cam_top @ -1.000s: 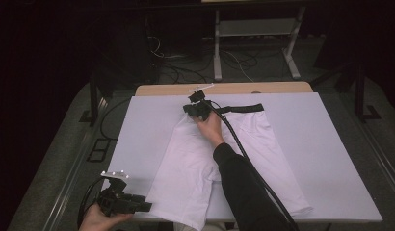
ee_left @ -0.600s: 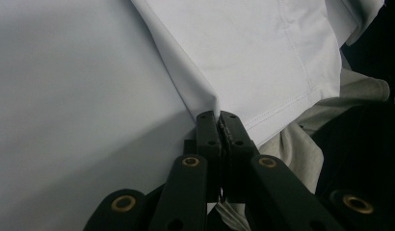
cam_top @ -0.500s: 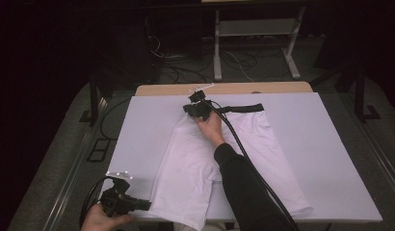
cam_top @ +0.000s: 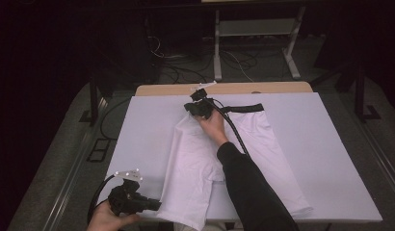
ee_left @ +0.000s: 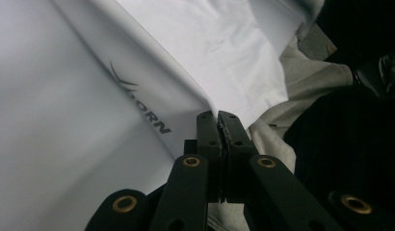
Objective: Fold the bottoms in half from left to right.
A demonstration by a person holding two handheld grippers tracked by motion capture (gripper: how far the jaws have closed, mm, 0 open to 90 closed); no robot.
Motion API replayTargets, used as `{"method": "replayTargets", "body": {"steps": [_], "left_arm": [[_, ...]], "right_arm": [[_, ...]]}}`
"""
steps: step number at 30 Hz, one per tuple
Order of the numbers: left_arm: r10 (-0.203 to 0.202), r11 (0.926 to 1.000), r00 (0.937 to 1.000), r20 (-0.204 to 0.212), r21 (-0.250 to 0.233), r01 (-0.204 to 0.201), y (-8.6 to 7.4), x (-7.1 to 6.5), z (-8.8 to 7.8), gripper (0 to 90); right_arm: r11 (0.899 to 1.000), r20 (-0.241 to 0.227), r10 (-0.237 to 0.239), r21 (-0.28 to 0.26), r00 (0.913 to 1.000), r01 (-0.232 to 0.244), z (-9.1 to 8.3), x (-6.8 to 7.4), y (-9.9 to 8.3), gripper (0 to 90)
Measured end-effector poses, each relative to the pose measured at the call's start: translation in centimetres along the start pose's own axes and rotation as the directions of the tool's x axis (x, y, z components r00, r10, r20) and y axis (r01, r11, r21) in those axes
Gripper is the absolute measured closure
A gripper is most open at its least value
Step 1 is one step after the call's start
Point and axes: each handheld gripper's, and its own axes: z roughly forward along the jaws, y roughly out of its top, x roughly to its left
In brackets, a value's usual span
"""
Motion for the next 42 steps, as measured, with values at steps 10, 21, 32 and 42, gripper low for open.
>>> {"method": "replayTargets", "body": {"steps": [10, 21, 32, 42], "left_arm": [[0.084, 0.9963, 0.996, 0.031, -0.024, -0.083, 1.2, -1.0, 0.7, 87.6], [0.183, 0.983, 0.9804, 0.073, 0.002, -0.183, 2.8, -3.0, 1.7, 87.6], [0.288, 0.9576, 0.9473, 0.141, -0.03, -0.287, 4.6, -4.5, 2.7, 87.6], [0.345, 0.9384, 0.9207, 0.182, -0.052, -0.342, 6.7, -5.9, 3.8, 87.6]], "right_arm": [[1.0, -0.005, -0.002, -0.014, 1.0, 0.002, -1.7, -0.9, 0.4, 86.2], [0.999, -0.01, 0.039, -0.036, 0.9992, -0.039, -3.0, -2.4, 0.4, 86.2], [0.994, -0.003, 0.092, -0.056, 0.9958, -0.092, -5.2, -4.9, 0.6, 86.2], [0.992, 0.018, 0.116, -0.047, 0.993, -0.116, -6.3, -6.4, 0.2, 86.2]]}}
